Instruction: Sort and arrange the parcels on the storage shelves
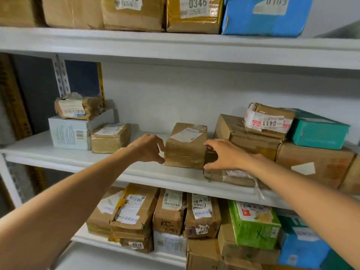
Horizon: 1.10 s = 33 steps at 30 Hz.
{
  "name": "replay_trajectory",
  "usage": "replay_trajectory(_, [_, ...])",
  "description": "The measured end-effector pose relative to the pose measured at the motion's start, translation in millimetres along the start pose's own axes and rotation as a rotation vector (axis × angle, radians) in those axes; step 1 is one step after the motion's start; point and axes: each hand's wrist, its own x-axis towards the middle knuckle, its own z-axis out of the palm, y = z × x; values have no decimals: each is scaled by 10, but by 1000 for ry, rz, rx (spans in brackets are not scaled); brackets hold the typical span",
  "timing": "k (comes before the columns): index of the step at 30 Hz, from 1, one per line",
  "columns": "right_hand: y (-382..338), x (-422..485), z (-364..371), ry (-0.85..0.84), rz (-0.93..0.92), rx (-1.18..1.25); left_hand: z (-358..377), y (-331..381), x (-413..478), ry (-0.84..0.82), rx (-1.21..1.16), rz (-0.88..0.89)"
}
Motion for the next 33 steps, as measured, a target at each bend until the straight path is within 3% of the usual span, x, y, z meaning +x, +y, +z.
replay_trajectory(6, [59,280,-43,-15,24,11,-109,-34,249,10,-55,-73])
replay_trajectory(13, [-79,490,165,23,110,114,-52,-7,592,-146,-211,-112])
replay_trajectory(24, [-87,889,320,100,485,758,204,-241,1026,-262,-889,-123])
replay_trajectory(30, [-137,988,288,107,622,974,375,-341,1053,-273,-1124,-129])
replay_trajectory(33, [-231,927,280,109,664,952,391,-304,976,-241,-1215,-155])
